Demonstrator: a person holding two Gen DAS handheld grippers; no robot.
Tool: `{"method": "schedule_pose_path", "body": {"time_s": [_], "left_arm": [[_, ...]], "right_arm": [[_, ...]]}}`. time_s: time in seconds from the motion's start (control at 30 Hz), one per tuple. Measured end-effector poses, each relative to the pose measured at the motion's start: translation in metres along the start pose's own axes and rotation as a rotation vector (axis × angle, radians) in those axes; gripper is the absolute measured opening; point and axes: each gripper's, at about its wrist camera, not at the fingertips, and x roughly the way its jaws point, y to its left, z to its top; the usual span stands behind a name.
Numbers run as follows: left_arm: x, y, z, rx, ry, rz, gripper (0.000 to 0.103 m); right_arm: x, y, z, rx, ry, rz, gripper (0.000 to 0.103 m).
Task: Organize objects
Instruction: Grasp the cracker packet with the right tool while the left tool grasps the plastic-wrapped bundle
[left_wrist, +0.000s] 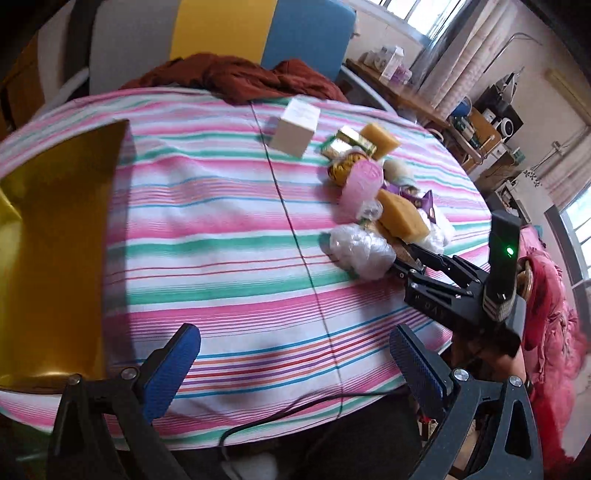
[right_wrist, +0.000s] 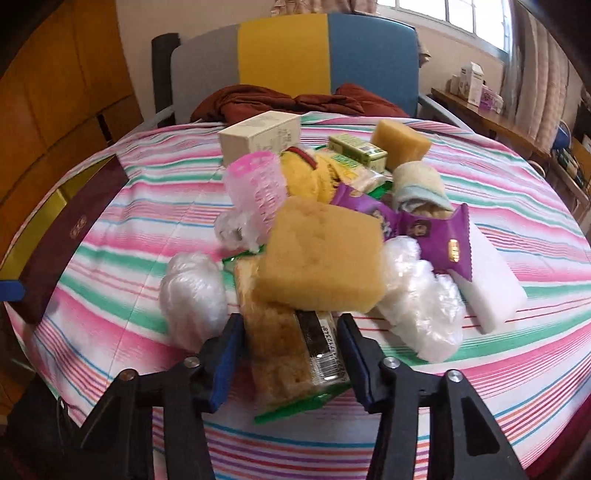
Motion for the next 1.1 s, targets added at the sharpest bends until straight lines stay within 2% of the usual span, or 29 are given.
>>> {"method": "schedule_pose_path", "body": {"time_s": [0.13, 0.2, 0.47, 0.6, 0.77, 0.83, 0.9, 0.93, 0.97, 1.0, 1.1], "left_arm": [[0.015, -0.008, 0.009, 0.004, 0.006, 0.0, 0.103], [0.025, -0.016, 0.016, 0.021, 0.015, 0.036, 0.103], [0.061, -0.039, 0.037, 0.023, -0.012, 0.043, 0.103], [0.08, -0.059, 0.041, 0.109, -0.024, 0.041, 0.103], [0.094, -0.078, 0.036, 0.277, -0.095, 0.217, 0.103], [0.099, -0.078, 0.034, 0.314, -0.103, 0.228, 0.098], [0.102, -0.075, 0.033, 0.321, -0.094, 0.2, 0.083], [0.105, -0.073, 0.033, 0.315, -0.083, 0.176, 0.08], [0.108, -0.07, 0.033, 0.306, -0.069, 0.155, 0.073], [0.112, -0.069, 0.034, 0.298, -0.058, 0.145, 0.07], [0.111, -0.068, 0.031, 0.315, -0.088, 0.143, 0.067]], "right_arm": [[-0.007, 0.005, -0.007, 0.003, 0.017, 0.019, 0.048], [-0.01, 0.004, -0.01, 0.023, 0.026, 0.017, 0.048], [-0.025, -0.017, -0.027, 0.12, 0.045, -0.085, 0.047], [-0.027, -0.026, -0.031, 0.17, 0.044, -0.053, 0.048], [-0.027, -0.029, -0.033, 0.193, 0.04, -0.036, 0.049], [-0.027, -0.029, -0.034, 0.196, 0.037, -0.037, 0.049], [-0.027, -0.029, -0.035, 0.195, 0.036, -0.039, 0.049], [-0.026, -0.029, -0.034, 0.195, 0.035, -0.039, 0.049], [-0.026, -0.029, -0.035, 0.192, 0.034, -0.042, 0.049], [-0.026, -0.028, -0.035, 0.188, 0.033, -0.044, 0.049], [-0.025, -0.026, -0.035, 0.173, 0.03, -0.055, 0.049]]}}
